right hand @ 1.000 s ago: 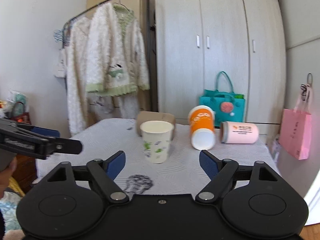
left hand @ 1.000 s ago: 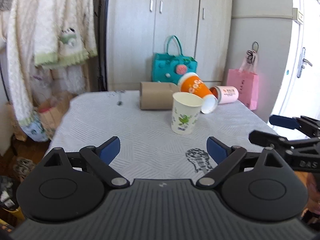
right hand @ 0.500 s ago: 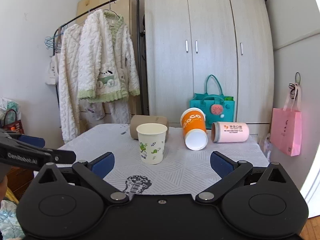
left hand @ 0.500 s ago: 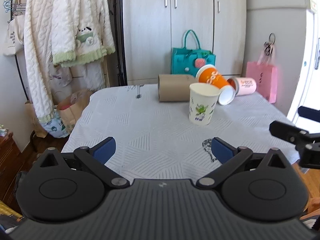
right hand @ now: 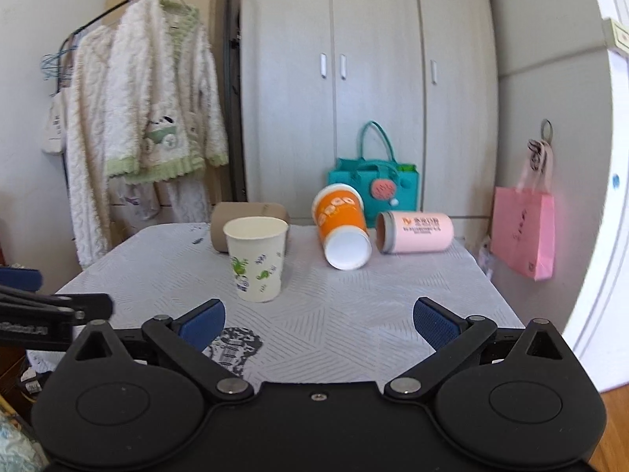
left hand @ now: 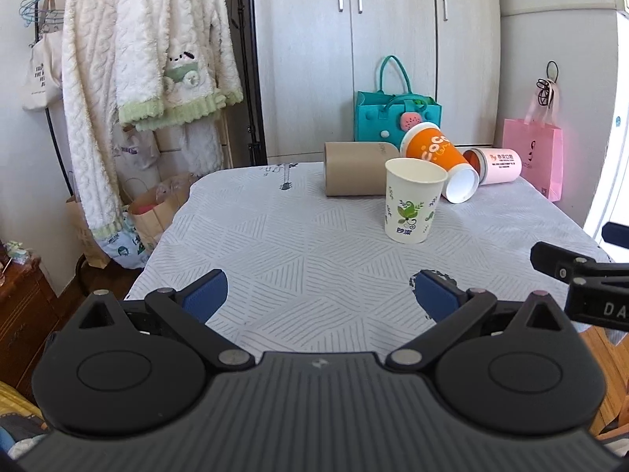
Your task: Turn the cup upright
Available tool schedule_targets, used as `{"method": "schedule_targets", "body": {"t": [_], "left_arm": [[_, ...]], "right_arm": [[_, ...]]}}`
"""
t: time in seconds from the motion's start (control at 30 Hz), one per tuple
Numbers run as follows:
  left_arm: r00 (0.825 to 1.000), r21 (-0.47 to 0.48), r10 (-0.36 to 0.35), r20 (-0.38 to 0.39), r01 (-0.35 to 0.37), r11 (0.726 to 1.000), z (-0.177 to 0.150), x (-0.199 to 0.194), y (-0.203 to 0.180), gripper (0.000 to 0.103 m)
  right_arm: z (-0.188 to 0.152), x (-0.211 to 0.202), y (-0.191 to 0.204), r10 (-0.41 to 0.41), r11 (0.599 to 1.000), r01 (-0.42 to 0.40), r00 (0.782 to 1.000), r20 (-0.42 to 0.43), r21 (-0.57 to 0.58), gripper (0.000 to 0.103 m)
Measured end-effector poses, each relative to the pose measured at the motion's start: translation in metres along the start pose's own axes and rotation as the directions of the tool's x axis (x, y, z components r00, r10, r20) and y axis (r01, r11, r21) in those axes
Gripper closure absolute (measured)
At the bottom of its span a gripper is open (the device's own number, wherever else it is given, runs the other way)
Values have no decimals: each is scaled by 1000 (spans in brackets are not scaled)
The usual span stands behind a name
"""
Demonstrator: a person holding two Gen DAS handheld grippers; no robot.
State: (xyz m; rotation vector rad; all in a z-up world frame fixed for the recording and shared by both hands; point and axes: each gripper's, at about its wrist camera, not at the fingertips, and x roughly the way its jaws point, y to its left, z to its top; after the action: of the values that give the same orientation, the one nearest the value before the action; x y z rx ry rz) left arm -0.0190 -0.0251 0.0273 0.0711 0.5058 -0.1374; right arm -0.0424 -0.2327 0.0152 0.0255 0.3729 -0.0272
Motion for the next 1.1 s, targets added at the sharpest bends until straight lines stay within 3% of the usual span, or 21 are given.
{"method": "schedule_targets", "body": {"t": [0.27, 1.1], "left_arm": [[998, 16, 54, -41, -53, 998, -1, 18, 2, 0], [998, -16, 54, -9, -54, 998, -6, 17, 4, 0]], "right_arm": [[-5, 7, -3, -73, 997, 73, 997, -32, 7, 0], [-10, 8, -2, -157, 988, 157, 987, -38, -8, 0]]}}
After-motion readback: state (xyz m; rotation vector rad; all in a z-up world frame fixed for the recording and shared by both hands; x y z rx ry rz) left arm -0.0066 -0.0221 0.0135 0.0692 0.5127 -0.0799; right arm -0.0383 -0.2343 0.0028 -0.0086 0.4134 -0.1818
